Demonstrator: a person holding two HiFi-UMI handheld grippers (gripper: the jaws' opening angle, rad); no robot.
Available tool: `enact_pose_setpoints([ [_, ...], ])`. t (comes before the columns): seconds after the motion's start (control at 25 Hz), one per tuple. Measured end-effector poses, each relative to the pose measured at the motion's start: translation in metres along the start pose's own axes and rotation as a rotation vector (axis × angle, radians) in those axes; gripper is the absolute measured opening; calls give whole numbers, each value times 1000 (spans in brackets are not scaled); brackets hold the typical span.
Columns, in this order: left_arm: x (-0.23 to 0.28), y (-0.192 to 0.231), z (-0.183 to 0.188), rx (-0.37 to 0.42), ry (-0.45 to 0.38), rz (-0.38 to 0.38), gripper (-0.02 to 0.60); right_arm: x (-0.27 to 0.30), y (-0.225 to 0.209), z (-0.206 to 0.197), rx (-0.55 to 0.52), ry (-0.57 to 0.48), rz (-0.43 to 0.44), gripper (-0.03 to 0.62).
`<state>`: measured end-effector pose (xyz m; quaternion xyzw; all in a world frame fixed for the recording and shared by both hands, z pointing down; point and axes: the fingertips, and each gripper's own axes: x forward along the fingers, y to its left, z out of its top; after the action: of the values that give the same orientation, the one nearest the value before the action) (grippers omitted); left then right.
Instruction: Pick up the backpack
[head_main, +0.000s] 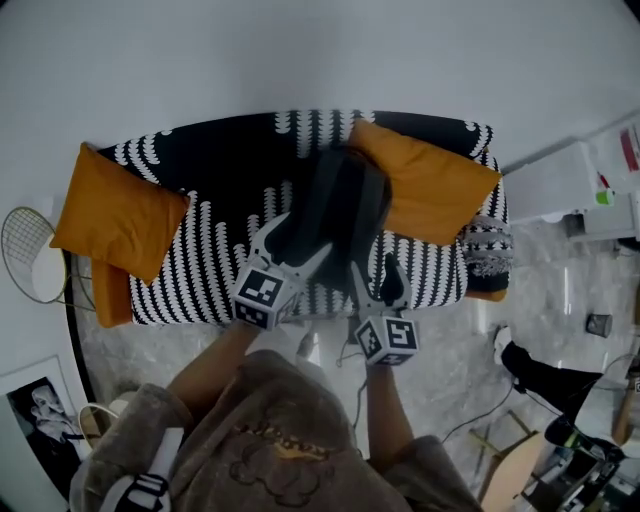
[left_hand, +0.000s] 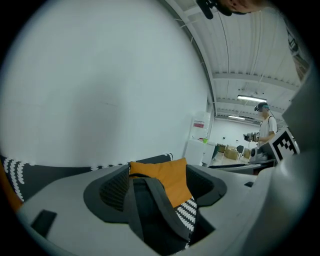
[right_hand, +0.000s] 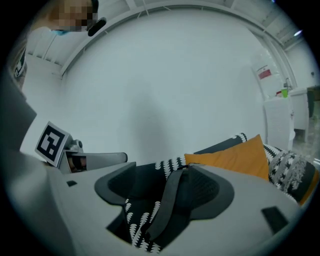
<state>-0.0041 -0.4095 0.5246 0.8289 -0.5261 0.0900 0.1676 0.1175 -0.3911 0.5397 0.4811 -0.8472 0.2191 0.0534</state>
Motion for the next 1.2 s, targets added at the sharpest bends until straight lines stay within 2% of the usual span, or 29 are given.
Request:
enact_pose_setpoints([
  [0.2, 35, 18, -32, -15, 68, 1, 353, 36, -25, -30, 20, 65, -12, 319],
  [0.44, 83, 45, -87, -41, 175, 3, 350, 80, -70, -74, 46, 138, -82, 318],
  [0.68, 132, 76, -140, -81, 266, 42, 351, 121, -112, -118, 67, 218, -141, 318],
  [0.96, 178, 113, -195, -132, 346, 90, 370, 166, -149, -169, 81, 304, -159, 318],
  [1.2, 198, 125, -230, -141, 426, 85, 373, 185, -166, -199, 99, 370, -159, 318],
])
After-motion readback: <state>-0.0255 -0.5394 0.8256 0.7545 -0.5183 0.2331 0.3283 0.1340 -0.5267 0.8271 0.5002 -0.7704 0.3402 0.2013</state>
